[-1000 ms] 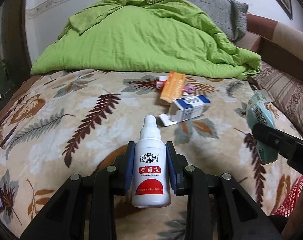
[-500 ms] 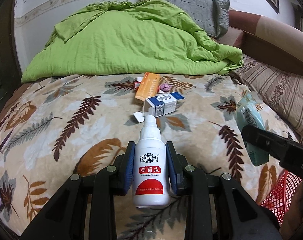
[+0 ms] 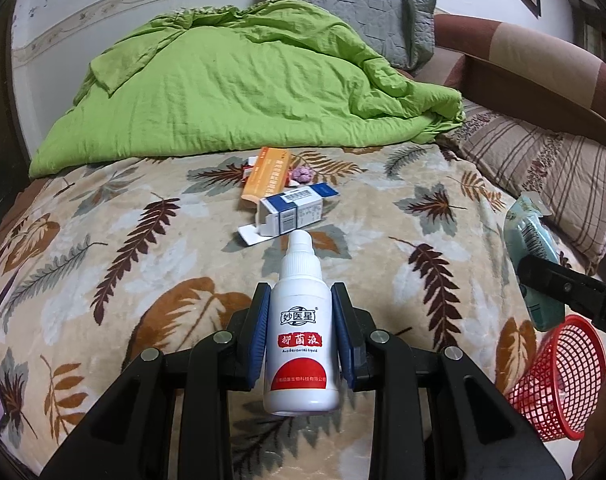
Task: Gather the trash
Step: 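Carry the spray bottle and wipe pack to the red wastebasket and open both tools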
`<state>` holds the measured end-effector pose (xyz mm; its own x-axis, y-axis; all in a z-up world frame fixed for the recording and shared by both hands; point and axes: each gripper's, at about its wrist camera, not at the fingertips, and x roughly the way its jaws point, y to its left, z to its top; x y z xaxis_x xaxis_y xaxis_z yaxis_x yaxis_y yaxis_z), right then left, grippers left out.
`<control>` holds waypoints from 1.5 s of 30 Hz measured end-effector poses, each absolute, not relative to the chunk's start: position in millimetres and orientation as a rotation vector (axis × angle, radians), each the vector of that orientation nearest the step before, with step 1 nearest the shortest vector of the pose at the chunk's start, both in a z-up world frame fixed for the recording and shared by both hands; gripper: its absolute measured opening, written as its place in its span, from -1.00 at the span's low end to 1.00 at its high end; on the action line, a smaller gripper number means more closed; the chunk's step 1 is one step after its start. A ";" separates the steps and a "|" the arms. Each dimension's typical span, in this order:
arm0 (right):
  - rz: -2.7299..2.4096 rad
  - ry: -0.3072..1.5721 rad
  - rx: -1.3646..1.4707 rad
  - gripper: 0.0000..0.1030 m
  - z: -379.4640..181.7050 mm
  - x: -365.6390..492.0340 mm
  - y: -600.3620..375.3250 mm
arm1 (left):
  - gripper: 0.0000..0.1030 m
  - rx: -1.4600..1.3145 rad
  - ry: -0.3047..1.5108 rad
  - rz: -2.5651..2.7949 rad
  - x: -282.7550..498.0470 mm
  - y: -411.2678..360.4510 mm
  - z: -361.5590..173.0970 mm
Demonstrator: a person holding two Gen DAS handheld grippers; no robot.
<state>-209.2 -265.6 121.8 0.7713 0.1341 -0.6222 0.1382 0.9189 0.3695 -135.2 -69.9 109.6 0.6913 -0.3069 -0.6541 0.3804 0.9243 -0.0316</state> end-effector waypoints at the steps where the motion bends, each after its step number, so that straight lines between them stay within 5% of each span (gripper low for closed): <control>1: -0.007 0.694 0.418 -0.25 122.4 -212.5 -268.4 | -0.44 0.112 0.708 -0.391 -136.5 -72.2 110.8; 22: -0.241 0.665 0.564 -0.25 127.8 -318.7 -374.0 | -0.44 0.186 0.714 -0.685 -175.1 -162.1 133.4; 33: -0.435 0.702 0.712 -0.21 99.5 -408.2 -441.7 | -0.44 0.261 0.903 -1.067 -237.4 -278.2 108.6; 36: -0.459 0.709 0.735 -0.06 90.3 -422.6 -450.2 | -0.43 0.306 0.985 -1.159 -257.8 -308.3 90.5; 40: -0.456 0.738 0.774 0.31 78.0 -428.5 -456.7 | 0.21 0.334 1.055 -1.193 -267.0 -324.3 77.5; 45: -0.457 0.709 0.763 0.32 82.2 -428.0 -457.3 | 0.22 0.303 1.014 -1.161 -258.8 -310.3 89.5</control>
<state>-428.0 -457.3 82.2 0.6812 -0.1222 -0.7218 0.6072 0.6451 0.4638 -258.8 -310.3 89.5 0.0372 -0.6144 -0.7881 0.8635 0.4167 -0.2841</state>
